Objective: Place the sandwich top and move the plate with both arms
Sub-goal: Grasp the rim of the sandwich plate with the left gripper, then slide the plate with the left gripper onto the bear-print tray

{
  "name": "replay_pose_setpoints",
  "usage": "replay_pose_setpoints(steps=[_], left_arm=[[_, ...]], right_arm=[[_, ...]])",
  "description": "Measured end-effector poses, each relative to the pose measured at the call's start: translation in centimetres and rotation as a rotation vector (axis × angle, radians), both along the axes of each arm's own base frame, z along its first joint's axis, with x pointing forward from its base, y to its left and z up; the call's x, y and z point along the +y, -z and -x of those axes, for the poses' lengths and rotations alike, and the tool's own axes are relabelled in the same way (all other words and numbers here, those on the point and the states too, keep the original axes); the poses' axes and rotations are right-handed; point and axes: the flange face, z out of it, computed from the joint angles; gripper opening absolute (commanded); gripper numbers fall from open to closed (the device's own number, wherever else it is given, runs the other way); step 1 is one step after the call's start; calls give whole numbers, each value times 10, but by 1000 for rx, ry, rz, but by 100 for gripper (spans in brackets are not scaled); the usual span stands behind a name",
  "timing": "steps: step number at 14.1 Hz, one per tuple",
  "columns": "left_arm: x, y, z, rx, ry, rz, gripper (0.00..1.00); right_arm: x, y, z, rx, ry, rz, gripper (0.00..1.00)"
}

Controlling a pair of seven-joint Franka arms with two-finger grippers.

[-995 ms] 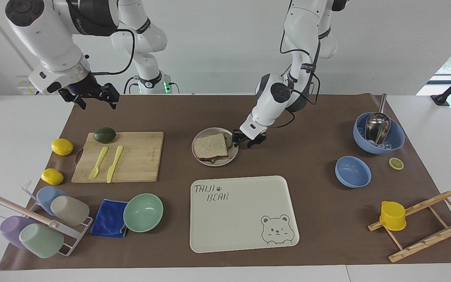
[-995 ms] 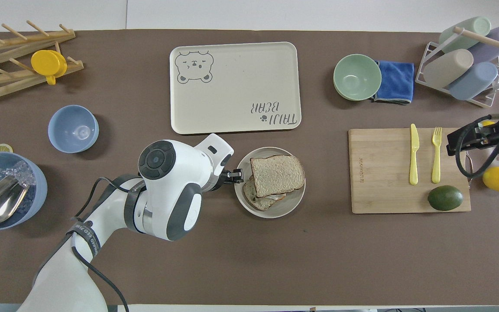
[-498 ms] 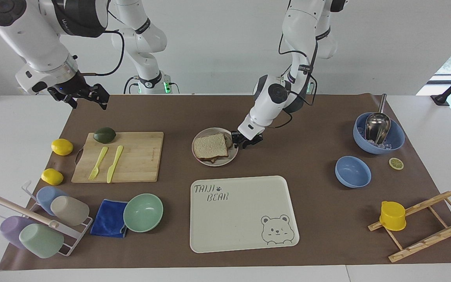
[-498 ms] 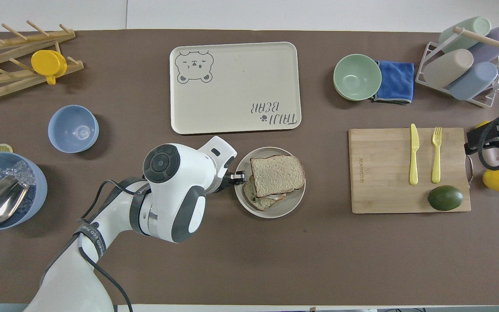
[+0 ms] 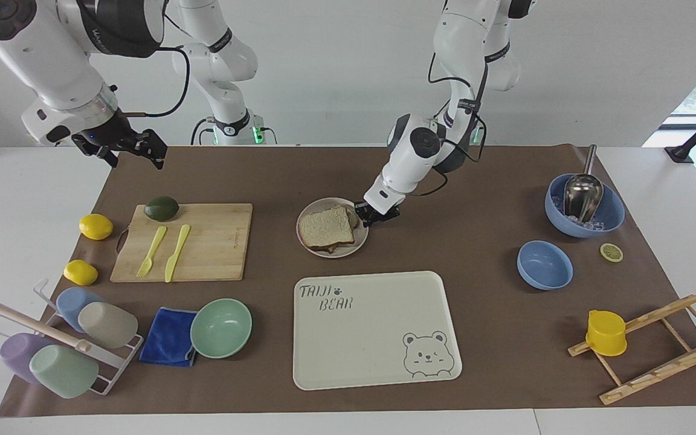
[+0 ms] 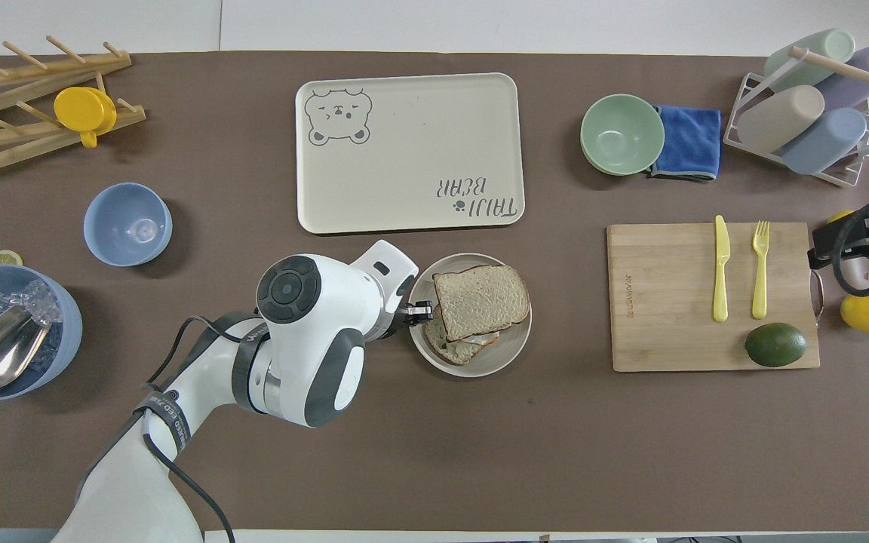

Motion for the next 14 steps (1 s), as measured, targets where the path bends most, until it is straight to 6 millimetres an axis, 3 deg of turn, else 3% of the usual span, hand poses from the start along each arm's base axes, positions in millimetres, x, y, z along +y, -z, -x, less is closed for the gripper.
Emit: replay_pose_setpoints(steps=[5,7,10,14], left_arm=[[1,-3,-3,2,-20,12,0],[6,-17,-12,-15,-40,28,0],[26,-57,-43,-5,-84,61,0],[70,-113,-105,-26,-165,107,0]], right_arm=[[-3,0,0,0,5,0,100],[-3,0,0,0,5,0,100],[-3,0,0,0,5,0,100],[-3,0,0,0,5,0,100]])
